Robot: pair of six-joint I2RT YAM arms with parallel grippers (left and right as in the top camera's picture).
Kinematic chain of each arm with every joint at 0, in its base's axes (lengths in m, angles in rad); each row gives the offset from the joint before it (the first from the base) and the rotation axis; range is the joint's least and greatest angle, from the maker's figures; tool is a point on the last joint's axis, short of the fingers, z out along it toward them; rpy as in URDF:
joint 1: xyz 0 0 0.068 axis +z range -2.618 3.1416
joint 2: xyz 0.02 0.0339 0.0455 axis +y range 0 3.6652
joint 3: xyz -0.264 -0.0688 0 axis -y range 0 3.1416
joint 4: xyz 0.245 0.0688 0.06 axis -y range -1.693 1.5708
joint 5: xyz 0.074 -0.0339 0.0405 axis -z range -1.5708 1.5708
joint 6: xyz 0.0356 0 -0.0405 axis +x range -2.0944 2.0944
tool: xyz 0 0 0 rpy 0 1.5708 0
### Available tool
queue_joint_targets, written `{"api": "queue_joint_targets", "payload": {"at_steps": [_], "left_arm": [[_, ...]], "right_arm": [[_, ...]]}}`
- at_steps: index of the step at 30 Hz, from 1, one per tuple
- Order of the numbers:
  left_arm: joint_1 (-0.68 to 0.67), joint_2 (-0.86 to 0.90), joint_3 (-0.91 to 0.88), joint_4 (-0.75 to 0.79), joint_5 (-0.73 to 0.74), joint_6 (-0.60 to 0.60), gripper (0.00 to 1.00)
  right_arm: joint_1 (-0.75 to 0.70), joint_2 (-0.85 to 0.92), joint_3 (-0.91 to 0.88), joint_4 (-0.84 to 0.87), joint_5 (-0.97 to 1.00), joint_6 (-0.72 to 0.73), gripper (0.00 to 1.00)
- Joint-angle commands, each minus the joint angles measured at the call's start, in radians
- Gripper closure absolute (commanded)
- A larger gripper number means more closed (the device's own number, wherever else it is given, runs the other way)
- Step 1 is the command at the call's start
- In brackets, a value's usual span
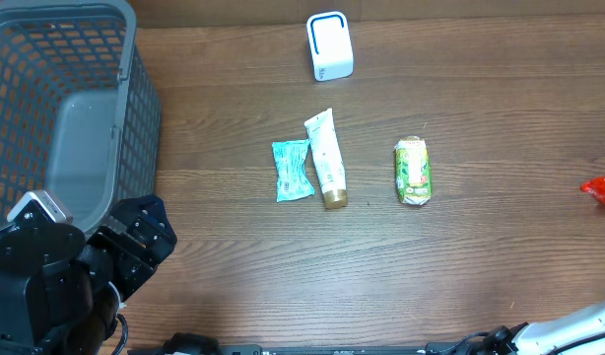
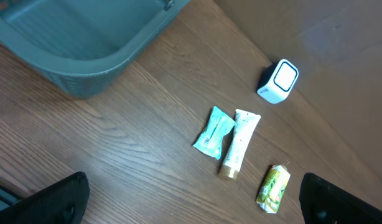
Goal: Scan the item barcode
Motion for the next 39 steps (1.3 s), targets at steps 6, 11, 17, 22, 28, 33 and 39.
{"api": "queue_joint_targets", "payload": {"at_steps": [6, 11, 17, 22, 28, 33, 39], "left_arm": [[0.008, 0.002, 0.005, 0.001, 0.000, 0.015, 0.01], [0.008, 0.002, 0.005, 0.001, 0.000, 0.015, 0.00], [0.008, 0.002, 0.005, 0.001, 0.000, 0.015, 0.00], [0.008, 0.002, 0.005, 0.001, 0.000, 0.015, 0.00], [0.008, 0.002, 0.005, 0.001, 0.000, 0.015, 0.01], [0.008, 0.002, 0.005, 0.001, 0.000, 0.015, 0.00], [0.008, 0.002, 0.005, 0.001, 0.000, 0.015, 0.00]], "right_arm": [[0.016, -0.162, 0.034, 0.016, -0.196, 0.160, 0.21], [0.058, -0.217, 0.033, 0.006, -0.420, 0.183, 0.21], [0.184, -0.220, 0.033, -0.197, -0.743, 0.034, 0.19], [0.377, -0.220, 0.033, -0.476, -0.613, -0.232, 0.09], [0.630, -0.215, 0.031, -0.655, -0.114, -0.233, 0.00], [0.805, -0.190, 0.020, -0.652, 0.070, -0.233, 0.00], [0.955, -0.180, -0.041, -0.639, 0.160, -0.202, 0.00]]}}
